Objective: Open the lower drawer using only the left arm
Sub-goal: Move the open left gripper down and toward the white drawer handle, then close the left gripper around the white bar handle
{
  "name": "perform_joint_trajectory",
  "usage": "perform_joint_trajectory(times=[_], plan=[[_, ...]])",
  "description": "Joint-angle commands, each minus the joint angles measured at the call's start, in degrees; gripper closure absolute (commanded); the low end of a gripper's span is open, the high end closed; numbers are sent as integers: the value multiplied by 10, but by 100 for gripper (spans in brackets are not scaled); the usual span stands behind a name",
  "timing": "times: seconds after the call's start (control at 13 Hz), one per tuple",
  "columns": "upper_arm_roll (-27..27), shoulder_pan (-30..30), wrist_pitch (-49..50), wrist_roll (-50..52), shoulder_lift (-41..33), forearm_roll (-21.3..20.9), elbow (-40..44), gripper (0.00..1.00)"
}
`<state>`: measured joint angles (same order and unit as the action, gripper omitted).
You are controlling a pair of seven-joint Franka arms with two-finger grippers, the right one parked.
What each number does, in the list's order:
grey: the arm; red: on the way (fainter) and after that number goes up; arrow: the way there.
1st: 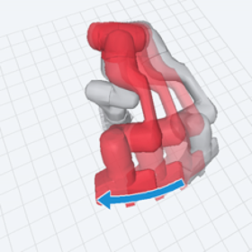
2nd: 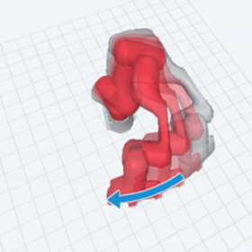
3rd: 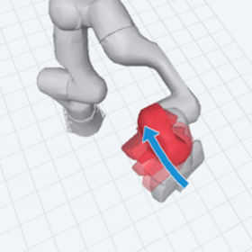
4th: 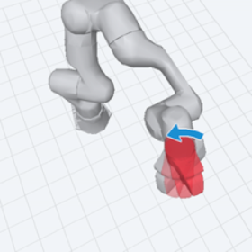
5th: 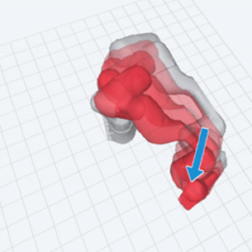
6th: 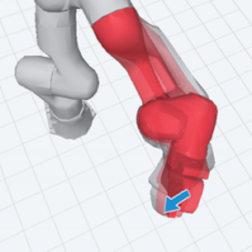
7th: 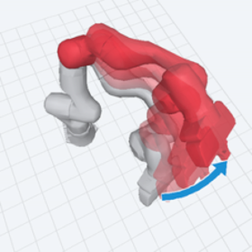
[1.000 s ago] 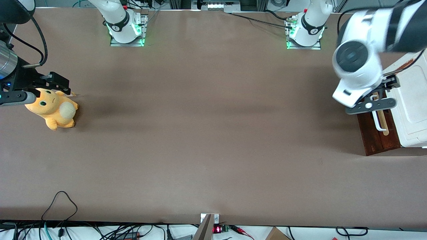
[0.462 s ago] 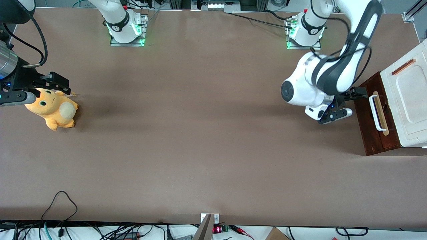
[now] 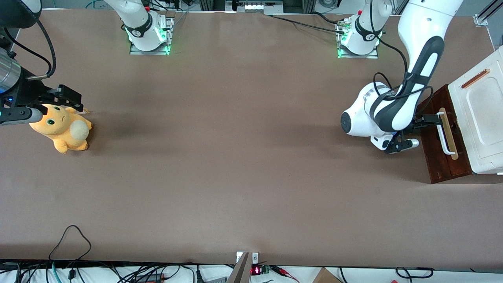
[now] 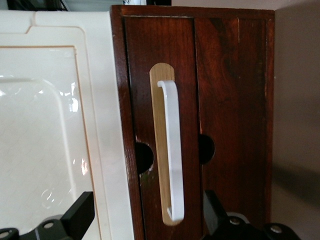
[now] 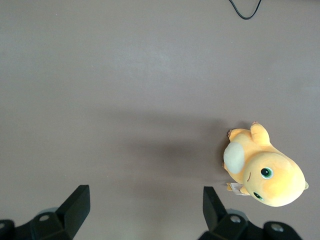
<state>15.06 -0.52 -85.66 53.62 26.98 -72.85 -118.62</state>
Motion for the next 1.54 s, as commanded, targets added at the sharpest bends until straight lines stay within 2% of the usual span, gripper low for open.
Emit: perform_joint_trajectory(times=[0.0,0.23,0.38,1.0,1.46], plan=[[-13,5,-2,21,5,-39,-33,4],[-19,7,35,97,59,-86,-40,4],[-18,11,53,123,72,-90,-38,4],[-18,-19,30,93,83,-99,4,6],[-20,-33,13,64,79,-124,1,15]])
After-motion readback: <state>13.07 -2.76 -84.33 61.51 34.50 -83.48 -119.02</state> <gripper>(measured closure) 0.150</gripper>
